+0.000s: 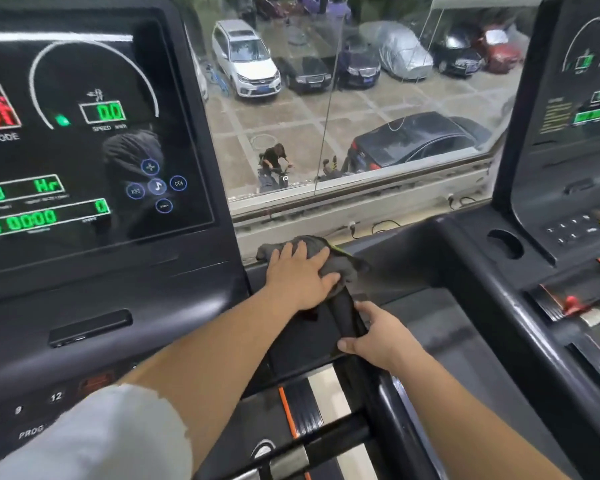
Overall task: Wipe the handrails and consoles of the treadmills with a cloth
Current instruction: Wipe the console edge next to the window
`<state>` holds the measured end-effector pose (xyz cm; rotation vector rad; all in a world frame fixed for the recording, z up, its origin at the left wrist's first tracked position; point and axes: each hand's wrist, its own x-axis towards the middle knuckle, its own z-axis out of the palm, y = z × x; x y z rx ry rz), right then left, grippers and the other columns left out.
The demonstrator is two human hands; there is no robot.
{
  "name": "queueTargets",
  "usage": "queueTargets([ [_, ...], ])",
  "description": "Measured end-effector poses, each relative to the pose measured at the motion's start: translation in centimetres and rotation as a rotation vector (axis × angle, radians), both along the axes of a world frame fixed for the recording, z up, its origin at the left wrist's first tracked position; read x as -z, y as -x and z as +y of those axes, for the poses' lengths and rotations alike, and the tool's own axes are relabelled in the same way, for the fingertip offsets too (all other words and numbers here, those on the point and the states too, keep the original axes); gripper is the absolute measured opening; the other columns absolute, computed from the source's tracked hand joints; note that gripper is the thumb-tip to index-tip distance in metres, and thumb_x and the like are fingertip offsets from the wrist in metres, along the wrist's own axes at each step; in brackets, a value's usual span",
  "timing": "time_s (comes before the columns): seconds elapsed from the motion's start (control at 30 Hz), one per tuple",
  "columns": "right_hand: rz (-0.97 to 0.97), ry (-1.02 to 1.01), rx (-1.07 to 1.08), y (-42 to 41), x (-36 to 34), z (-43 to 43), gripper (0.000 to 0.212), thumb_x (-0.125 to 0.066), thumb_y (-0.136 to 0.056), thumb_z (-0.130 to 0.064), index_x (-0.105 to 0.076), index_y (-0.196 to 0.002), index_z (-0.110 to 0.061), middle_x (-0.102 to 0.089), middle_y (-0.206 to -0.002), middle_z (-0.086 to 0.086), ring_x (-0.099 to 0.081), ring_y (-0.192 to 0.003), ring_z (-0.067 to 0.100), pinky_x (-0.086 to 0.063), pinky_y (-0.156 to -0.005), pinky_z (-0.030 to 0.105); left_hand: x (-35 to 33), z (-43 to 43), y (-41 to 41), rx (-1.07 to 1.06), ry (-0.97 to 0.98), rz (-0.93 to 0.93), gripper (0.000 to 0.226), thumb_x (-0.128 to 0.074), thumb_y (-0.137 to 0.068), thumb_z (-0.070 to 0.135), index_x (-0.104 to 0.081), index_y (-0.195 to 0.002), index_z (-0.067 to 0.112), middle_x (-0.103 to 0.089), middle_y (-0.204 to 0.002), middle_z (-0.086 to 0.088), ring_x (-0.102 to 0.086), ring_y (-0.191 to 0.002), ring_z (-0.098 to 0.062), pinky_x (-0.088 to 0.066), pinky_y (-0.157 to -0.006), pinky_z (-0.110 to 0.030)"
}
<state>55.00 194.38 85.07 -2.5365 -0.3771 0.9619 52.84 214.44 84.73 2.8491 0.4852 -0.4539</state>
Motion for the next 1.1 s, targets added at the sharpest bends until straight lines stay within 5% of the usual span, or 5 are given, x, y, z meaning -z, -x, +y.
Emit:
queueTargets([
  [0.27,-0.012,0.039,0.008,0.1,-0.5,0.3,0.055,-0.081,-0.075,-0.049,-0.052,-0.121,-0.043,-0.068,-0.121,-0.015,-0.066,-0.107,0.012,-0.055,-0.095,0.038,0.7,-1.5,5.6,0.336,0.035,-0.112,0.068,-0.025,-0.101,0.07,-0.016,-0.162,0.041,0.0,-0.173,0.002,0.002,-0.159,-0.022,0.0,-0.129,-0.046],
  [0.53,-0.074,0.115,0.071,1.5,-1.4,1.1,0.072,-0.068,-0.084,-0.051,-0.037,-0.15,-0.048,-0.06,-0.138,-0.013,-0.059,-0.124,0.017,-0.05,-0.092,0.032,0.8,-1.5,-0.9,0.225,0.046,-0.098,0.063,-0.03,-0.1,0.068,-0.037,-0.156,0.039,-0.012,-0.172,0.001,0.001,-0.159,-0.028,-0.004,-0.127,-0.054],
  [0.67,-0.04,-0.035,0.123,3.1,-1.1,-1.5,0.027,-0.075,-0.084,-0.034,-0.062,-0.107,-0.04,-0.065,-0.095,-0.02,-0.062,-0.095,0.012,-0.045,-0.071,0.009,1.3,-3.0,3.1,0.366,0.078,-0.201,0.063,-0.032,-0.101,0.067,-0.039,-0.156,0.036,-0.018,-0.171,0.002,-0.003,-0.159,-0.027,-0.005,-0.128,-0.05],
  [0.83,-0.055,0.268,0.129,5.5,-1.4,-5.9,0.053,-0.082,-0.06,-0.056,-0.053,-0.099,-0.033,-0.059,-0.095,-0.013,-0.059,-0.096,0.017,-0.049,-0.075,0.031,1.9,-2.2,3.5,0.584,0.116,-0.201,0.075,-0.018,-0.091,0.075,-0.045,-0.152,0.039,-0.036,-0.164,0.005,-0.017,-0.156,-0.021,-0.006,-0.128,-0.045],
  [1.1,-0.148,0.304,0.243,9.3,-0.5,-7.2,0.046,-0.074,-0.056,-0.06,-0.052,-0.069,-0.022,-0.057,-0.065,-0.007,-0.063,-0.071,0.019,-0.039,-0.053,0.025,2.1,-10.0,4.4,0.57,0.076,-0.269,0.054,-0.041,-0.092,0.065,-0.073,-0.117,0.029,-0.068,-0.121,0.0,-0.054,-0.124,-0.026,-0.016,-0.124,-0.047],
])
